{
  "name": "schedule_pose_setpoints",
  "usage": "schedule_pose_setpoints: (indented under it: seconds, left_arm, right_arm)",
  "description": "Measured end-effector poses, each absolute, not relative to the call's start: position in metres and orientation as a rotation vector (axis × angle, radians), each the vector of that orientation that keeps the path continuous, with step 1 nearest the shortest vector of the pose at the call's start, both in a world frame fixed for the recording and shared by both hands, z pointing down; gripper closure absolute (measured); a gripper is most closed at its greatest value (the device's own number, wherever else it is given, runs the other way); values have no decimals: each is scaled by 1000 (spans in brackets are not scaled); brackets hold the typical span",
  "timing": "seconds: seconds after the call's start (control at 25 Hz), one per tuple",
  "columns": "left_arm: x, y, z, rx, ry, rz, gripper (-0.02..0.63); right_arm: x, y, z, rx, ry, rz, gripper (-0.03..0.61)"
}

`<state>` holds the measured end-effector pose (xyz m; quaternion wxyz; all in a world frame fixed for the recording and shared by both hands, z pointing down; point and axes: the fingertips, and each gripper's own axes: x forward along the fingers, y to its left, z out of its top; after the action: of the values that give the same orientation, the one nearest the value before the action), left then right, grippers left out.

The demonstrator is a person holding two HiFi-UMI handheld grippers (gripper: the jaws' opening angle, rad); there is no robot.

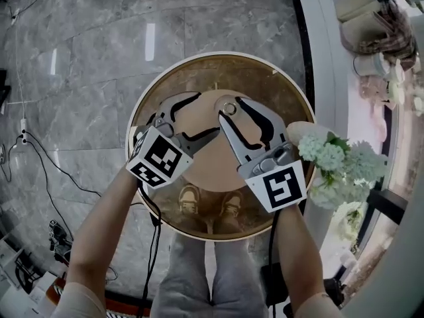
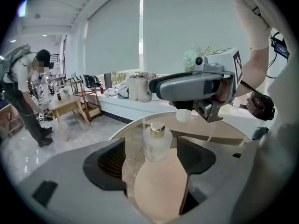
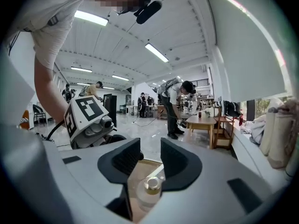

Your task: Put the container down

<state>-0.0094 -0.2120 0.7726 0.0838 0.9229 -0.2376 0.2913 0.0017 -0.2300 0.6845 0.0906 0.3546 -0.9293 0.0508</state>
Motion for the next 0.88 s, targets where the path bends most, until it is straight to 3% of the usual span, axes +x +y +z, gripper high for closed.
schedule_pose_setpoints:
  seconds: [0.16,0.36,0.48,0.64,0.72,0.88]
  left_arm:
    - [-19,-212,716,2793,-797,777,270]
    - [-32,-211,644,2750,-913,663,288]
    - [-37,-206,603,2716,-961,576,373]
    - [-45,-201,546,2704,-1031,494,409]
    - [-47,-198,515,2706,-1069,468,468]
    - [-47,-194,451,2735,-1105,436,483]
  right_arm:
    - [-2,-230,643,1091,-2761,163,508]
    - [-2,-225,580,1149,-2776,144,531]
    - [2,-218,540,1178,-2757,85,535]
    - [11,-211,484,1233,-2742,48,540]
    - [17,-208,454,1254,-2732,9,543]
    - [31,-204,393,1264,-2709,-107,545]
